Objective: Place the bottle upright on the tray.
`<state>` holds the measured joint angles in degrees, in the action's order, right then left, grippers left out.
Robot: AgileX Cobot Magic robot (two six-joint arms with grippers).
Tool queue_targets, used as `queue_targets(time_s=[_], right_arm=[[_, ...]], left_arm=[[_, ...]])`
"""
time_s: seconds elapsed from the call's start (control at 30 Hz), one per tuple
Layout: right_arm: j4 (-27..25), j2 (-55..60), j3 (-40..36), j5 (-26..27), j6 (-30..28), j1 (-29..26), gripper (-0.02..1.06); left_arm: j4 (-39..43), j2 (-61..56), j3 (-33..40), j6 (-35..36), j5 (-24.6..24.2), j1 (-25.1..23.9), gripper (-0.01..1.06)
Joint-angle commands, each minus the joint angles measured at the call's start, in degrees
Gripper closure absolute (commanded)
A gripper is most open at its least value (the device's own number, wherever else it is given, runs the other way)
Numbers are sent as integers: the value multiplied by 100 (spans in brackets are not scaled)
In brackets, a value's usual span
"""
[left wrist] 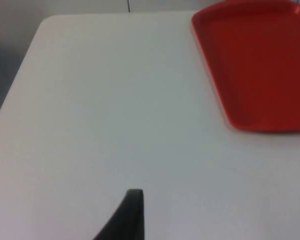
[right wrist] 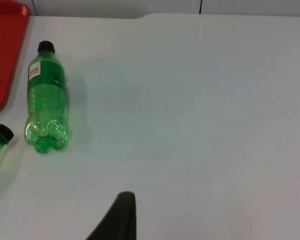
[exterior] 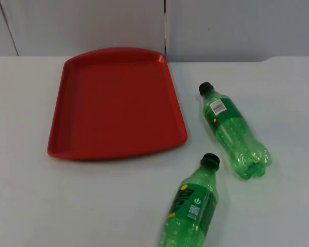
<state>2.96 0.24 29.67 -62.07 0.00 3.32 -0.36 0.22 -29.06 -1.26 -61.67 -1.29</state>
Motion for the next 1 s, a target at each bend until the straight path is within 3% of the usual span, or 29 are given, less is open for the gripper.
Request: queue_targets(time_s=[0.0,0.27,0.6,0.97], right_arm=[[-31,-24,-15,34,-91,-24,-1],[-31,-24,-15,34,-91,-24,-1],[-31,-24,-15,34,-91,-24,-1],[-31,-24,-15,34,-91,-24,-1]], left_arm=[[-98,-22,-126,0,8,-7,0],[-544,860,-773,-360,-31,-7,0],[-543,1787,-1527,-454,-31,-7,0],[-913,2531,-2015,-686,-54,-7,0]])
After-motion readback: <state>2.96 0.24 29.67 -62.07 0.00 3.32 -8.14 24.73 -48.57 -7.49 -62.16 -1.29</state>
